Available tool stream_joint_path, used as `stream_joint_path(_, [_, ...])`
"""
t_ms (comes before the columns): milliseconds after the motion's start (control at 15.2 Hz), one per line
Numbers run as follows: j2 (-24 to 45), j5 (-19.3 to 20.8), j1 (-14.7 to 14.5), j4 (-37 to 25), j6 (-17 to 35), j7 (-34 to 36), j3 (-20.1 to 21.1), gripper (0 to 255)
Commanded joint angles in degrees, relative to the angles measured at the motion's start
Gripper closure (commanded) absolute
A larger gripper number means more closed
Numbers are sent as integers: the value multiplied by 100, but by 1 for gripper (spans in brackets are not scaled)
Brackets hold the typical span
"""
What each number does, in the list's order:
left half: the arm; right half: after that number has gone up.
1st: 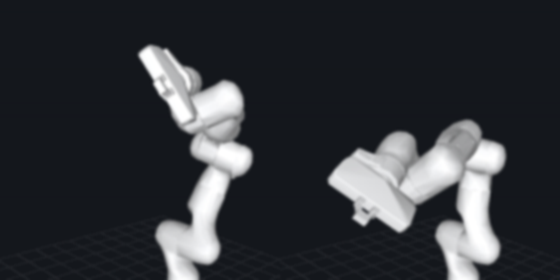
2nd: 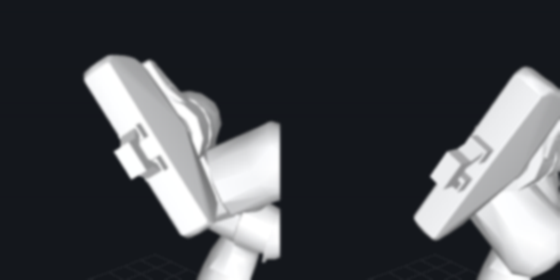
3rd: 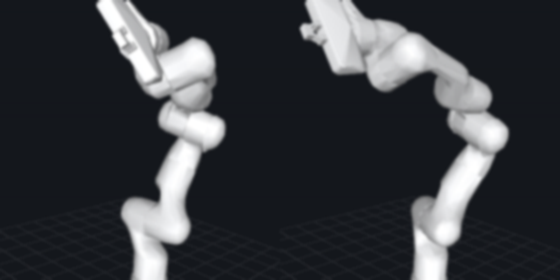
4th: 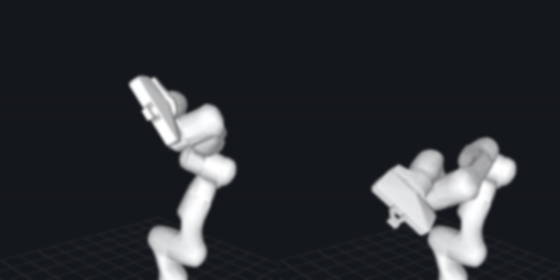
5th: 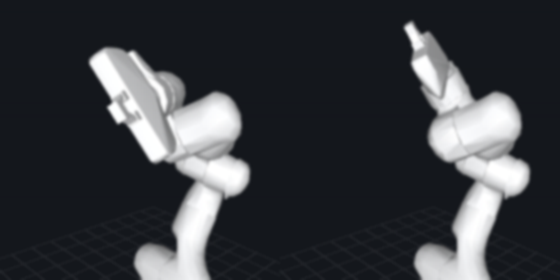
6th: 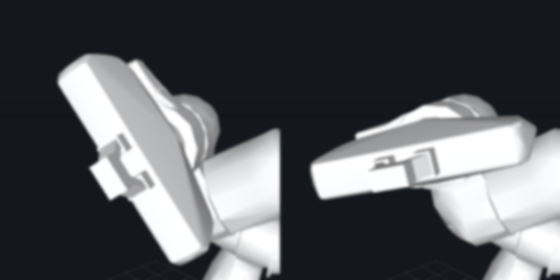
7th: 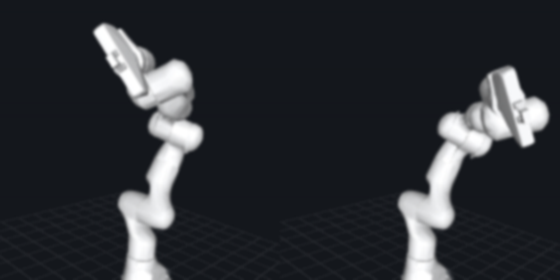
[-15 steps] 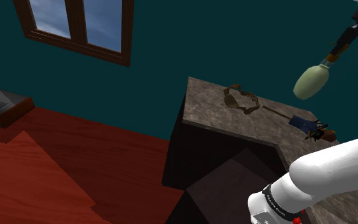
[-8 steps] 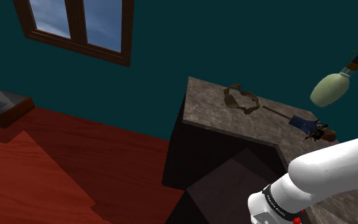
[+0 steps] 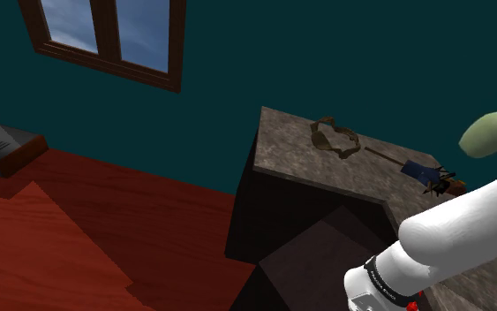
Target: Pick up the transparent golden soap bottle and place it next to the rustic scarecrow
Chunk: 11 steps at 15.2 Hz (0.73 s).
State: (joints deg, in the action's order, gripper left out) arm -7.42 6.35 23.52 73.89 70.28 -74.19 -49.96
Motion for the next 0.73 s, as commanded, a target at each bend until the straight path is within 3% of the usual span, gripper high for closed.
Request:
stream_joint_path(0, [356, -279, 161, -249, 4, -536, -428, 255])
stream_joint_path(132, [882, -756, 452, -607, -58, -1129, -894, 255])
stream_joint_path(264, [1522, -1389, 1021, -1053, -193, -1760, -1226, 255])
stream_joint_path(528, [2717, -2639, 2754, -2268, -697, -2699, -1227, 255])
stream_joint_path(660, [2439, -2315, 2323, -1715, -352, -2617, -1281, 255])
